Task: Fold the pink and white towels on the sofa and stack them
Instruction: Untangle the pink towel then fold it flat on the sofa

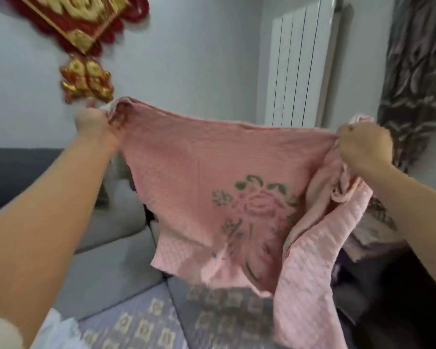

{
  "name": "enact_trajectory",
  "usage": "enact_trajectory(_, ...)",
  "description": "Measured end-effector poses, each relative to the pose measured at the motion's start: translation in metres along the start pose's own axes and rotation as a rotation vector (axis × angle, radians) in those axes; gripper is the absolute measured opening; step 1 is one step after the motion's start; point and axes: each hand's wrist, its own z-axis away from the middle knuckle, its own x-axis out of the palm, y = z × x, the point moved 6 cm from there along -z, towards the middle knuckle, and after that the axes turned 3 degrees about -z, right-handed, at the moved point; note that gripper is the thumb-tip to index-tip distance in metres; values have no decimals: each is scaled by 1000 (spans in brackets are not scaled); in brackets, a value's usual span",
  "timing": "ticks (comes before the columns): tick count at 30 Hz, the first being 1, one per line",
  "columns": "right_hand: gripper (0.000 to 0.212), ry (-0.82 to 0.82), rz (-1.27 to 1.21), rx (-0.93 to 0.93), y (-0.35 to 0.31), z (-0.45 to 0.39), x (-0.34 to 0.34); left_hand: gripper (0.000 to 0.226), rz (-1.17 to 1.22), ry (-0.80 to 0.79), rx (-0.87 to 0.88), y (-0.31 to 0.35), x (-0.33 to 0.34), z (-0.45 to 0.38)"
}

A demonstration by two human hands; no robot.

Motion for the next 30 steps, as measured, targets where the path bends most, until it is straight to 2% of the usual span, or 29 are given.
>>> enact_trajectory(2,48,-116,-54,40,-3,0,8,31,-165,-52,45,23,85,122)
enact_trajectory(4,42,-75,-84,51,-12,0,-4,28,-282,-72,97,30,112,164)
enact_trajectory(5,48,-18,-94,63,-11,-2,-10,26,-265,-21,209,40,115,182)
enact_trajectory(7,65,62,-153,95,-14,1,-19,26,-198,148,284,49,106,183)
enact_trajectory(9,71,-25,-153,0,-25,14,-22,21,-222,232,181,54,83,174)
enact_trajectory(10,69,-71,-148,23,-25,19,-22,10,-223,218,113,53,78,168)
enact_trajectory(12,61,-28,-201,74,-24,23,-36,33,-313,192,28,51,77,162)
enact_trajectory(14,54,51,-244,50,-30,26,-56,13,-311,216,104,64,95,168)
enact_trajectory(16,53,159,-215,-21,-46,27,-86,25,-260,278,196,84,119,175)
enact_trajectory(19,51,341,-220,-90,-76,11,-142,25,-12,270,355,125,159,173)
enact_trajectory(21,52,404,-224,-111,-92,-9,-168,25,134,274,439,151,177,161)
enact_trajectory(23,55,427,-212,-119,-103,-25,-175,27,137,306,489,163,180,143)
enact_trajectory(24,54,421,-197,-131,-107,-31,-168,27,121,339,492,164,173,123)
enact_trajectory(26,49,302,-180,-118,-104,-42,-131,29,97,426,403,146,144,74)
enact_trajectory(27,46,207,-154,-110,-98,-46,-101,31,-42,448,354,130,128,61)
enact_trajectory(28,46,100,-93,-111,-90,-48,-68,33,-189,400,271,109,113,53)
enact_trajectory(30,51,-91,57,-131,-71,-45,-1,32,-313,271,94,58,78,39)
